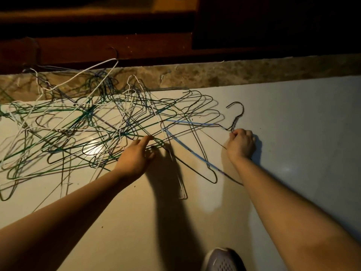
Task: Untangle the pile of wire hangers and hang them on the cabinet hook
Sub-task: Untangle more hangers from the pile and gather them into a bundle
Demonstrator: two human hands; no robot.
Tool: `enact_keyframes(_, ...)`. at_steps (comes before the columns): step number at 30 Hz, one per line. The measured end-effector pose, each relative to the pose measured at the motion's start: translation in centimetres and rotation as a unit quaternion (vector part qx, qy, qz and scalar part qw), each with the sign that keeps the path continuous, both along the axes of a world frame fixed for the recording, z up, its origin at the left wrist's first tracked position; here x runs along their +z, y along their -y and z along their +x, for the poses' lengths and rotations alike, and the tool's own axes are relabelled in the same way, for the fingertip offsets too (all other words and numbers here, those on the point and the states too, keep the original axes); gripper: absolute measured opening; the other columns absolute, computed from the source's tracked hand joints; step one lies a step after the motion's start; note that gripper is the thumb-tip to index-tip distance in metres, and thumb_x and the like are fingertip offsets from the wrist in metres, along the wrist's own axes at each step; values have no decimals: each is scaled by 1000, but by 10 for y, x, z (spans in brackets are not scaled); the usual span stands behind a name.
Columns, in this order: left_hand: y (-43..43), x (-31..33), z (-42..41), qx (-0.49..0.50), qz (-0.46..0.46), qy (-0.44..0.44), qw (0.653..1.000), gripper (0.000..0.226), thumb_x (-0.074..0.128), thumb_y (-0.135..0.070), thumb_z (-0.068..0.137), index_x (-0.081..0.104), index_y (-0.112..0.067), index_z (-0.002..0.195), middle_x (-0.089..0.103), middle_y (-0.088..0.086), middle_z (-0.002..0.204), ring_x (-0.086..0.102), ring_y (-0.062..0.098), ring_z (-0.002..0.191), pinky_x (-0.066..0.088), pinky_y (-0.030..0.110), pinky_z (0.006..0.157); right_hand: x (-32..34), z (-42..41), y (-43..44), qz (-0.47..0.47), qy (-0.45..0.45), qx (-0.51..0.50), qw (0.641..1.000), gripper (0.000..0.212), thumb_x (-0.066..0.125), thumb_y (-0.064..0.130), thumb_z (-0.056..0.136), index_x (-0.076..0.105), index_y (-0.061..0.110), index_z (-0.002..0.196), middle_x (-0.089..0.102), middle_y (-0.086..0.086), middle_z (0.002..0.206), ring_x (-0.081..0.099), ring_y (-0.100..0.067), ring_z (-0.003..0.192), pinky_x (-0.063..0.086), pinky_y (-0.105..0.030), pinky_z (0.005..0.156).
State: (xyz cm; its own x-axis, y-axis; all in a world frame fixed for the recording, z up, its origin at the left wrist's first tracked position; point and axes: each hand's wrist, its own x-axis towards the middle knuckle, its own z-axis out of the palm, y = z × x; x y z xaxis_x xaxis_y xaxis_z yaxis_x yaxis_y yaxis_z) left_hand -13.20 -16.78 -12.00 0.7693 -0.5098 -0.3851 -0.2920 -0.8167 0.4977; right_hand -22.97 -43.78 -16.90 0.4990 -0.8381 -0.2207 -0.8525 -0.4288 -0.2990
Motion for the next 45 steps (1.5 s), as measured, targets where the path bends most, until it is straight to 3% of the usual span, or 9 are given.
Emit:
enact_keyframes(7,18,-4,1,9,2,-28,1000,53,52,-30,92,33,-19,140,48,15,135,49,30,120,41,36,95,29,-41,16,89,238,-103,962,13,51,11,92,60,3,97,56,-6,86,49,-19,80,32,-16,57)
enact_keyframes(10,28,-3,2,10,6,-25,1000,53,52,-33,92,34,-19,140,50,17,132,51,32,117,42,38,94,51,-50,19,94,305,-125,939,9,56,9,90,62,4,94,56,1,76,51,-9,71,36,-3,56)
enact_keyframes(15,50,18,-7,13,-34,-13,999,51,48,-40,93,36,-20,138,53,15,127,56,30,109,44,38,88,91,-37,1,140,349,-105,920,20,64,10,83,57,21,69,53,7,63,47,-7,60,40,-26,64)
enact_keyframes(20,56,84,-12,37,-209,-167,963,45,52,-36,91,39,-32,134,64,3,113,61,23,100,49,39,90,143,-14,-40,266,383,-80,881,22,63,10,84,55,21,67,49,2,55,40,-8,44,30,-24,46)
enact_keyframes(23,48,127,-14,26,-265,-197,943,50,55,-34,89,35,-38,136,65,-1,104,63,18,98,51,41,86,176,6,-80,353,358,-13,864,18,56,8,89,53,18,74,48,0,56,42,-6,42,34,-21,42)
enact_keyframes(29,9,191,7,89,-332,-249,905,34,48,-22,95,47,-30,128,65,7,109,64,21,95,49,36,80,223,46,-155,432,281,120,849,19,45,1,91,57,12,102,64,-12,96,60,-21,83,47,-25,62)
enact_keyframes(35,-55,205,21,174,-384,-211,882,21,48,-13,95,63,-23,85,69,-8,76,63,9,79,50,27,74,234,71,-210,478,237,202,821,18,49,0,91,57,10,104,58,-1,80,54,-8,66,46,-18,59)
enact_keyframes(39,-94,192,29,214,-421,-190,861,15,50,-9,93,62,-12,84,66,4,82,64,12,77,55,24,72,221,89,-240,487,234,269,797,23,50,-2,90,59,13,104,59,0,85,55,-7,70,47,-15,62)
enact_keyframes(45,-145,159,46,341,-404,-163,833,17,50,-9,93,61,-10,80,53,7,68,62,6,54,57,26,64,144,112,-233,315,103,342,879,20,57,13,90,67,10,107,65,-4,99,55,-15,90,43,-24,77)
